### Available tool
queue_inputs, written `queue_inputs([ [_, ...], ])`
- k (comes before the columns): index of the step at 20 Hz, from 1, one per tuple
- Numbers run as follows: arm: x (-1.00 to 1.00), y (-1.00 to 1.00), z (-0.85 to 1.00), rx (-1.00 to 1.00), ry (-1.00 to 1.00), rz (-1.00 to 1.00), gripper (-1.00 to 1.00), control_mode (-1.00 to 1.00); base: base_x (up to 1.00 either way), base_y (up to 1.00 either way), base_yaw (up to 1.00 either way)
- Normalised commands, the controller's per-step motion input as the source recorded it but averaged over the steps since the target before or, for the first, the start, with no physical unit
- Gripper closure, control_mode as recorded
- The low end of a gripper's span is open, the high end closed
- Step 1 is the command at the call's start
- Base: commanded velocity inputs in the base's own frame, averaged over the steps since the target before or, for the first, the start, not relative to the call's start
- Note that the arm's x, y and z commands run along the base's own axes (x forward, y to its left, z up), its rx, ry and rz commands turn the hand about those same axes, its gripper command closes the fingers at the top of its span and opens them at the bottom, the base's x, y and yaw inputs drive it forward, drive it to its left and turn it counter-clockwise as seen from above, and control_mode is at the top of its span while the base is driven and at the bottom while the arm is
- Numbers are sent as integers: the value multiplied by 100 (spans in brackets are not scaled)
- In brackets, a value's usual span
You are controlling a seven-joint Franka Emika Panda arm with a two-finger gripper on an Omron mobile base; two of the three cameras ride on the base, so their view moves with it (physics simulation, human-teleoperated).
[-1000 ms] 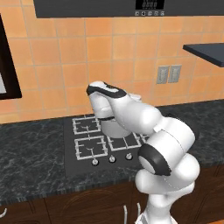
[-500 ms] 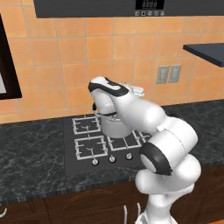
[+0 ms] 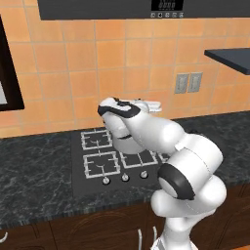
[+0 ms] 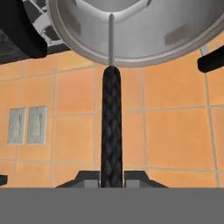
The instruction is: Put the carrot and bell pepper in the pot. Retrieve the spatula and lightly stir the vegetables in the pot.
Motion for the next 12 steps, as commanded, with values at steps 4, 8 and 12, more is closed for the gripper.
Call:
queue_inputs([
  [4, 13, 25, -78, 0, 15, -9, 100, -100, 0, 0, 0],
  [8, -5, 36, -53, 0, 9, -7, 100, -100, 0, 0, 0],
  [12, 2, 42, 9, 0, -1, -5, 100, -100, 0, 0, 0],
])
